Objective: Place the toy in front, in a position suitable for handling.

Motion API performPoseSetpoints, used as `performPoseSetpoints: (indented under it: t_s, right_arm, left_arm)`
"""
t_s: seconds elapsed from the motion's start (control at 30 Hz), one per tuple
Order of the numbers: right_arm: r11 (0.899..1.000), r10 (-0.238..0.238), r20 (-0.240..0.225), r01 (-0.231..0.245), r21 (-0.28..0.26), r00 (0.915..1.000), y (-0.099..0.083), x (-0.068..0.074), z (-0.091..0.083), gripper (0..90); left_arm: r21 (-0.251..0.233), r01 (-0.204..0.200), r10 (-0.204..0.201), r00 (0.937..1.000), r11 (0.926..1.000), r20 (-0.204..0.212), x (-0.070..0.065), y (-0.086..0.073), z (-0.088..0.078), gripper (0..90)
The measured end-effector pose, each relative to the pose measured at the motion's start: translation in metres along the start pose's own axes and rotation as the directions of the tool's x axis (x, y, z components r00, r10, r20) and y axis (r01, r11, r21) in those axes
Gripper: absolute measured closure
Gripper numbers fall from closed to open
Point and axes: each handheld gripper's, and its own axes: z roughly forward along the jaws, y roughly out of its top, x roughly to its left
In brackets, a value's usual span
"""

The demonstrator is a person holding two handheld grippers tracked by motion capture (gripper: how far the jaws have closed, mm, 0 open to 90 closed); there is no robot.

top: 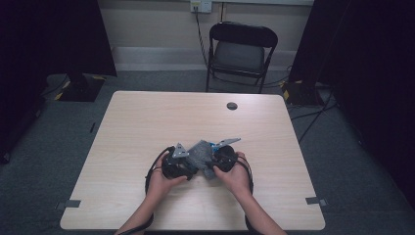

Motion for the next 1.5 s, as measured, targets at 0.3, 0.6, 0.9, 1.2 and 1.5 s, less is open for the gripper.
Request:
performPoseSetpoints:
  t_s: [0.3,0.6,0.9,1.2,1.5]
  right_arm:
    - [1.000,0.009,0.016,-0.009,0.004,0.9998,0.001,-0.006,-0.001,78.8]
    - [1.000,0.029,0.033,-0.029,-0.001,0.9990,0.001,-0.015,-0.004,78.8]
    - [0.999,0.046,0.051,-0.046,0.000,0.9976,0.002,-0.022,-0.006,78.7]
    - [0.997,0.071,0.065,-0.071,-0.003,0.9954,0.002,-0.030,-0.006,78.8]
    - [0.995,0.096,0.076,-0.096,-0.006,0.9925,0.000,-0.037,-0.005,78.7]
  left_arm:
    - [0.000,0.000,0.000,1.0000,1.0000,0.000,0.000,0.000,0.000,24.0]
    - [0.000,0.000,0.000,1.0000,1.0000,0.000,0.000,0.000,0.000,24.0]
    - [0.000,0.000,0.000,1.0000,1.0000,0.000,0.000,0.000,0.000,24.0]
    - [0.000,0.000,0.000,1.0000,1.0000,0.000,0.000,0.000,0.000,23.9]
    - [0.001,-0.001,0.001,1.0000,1.0000,0.000,0.000,0.000,0.000,24.0]
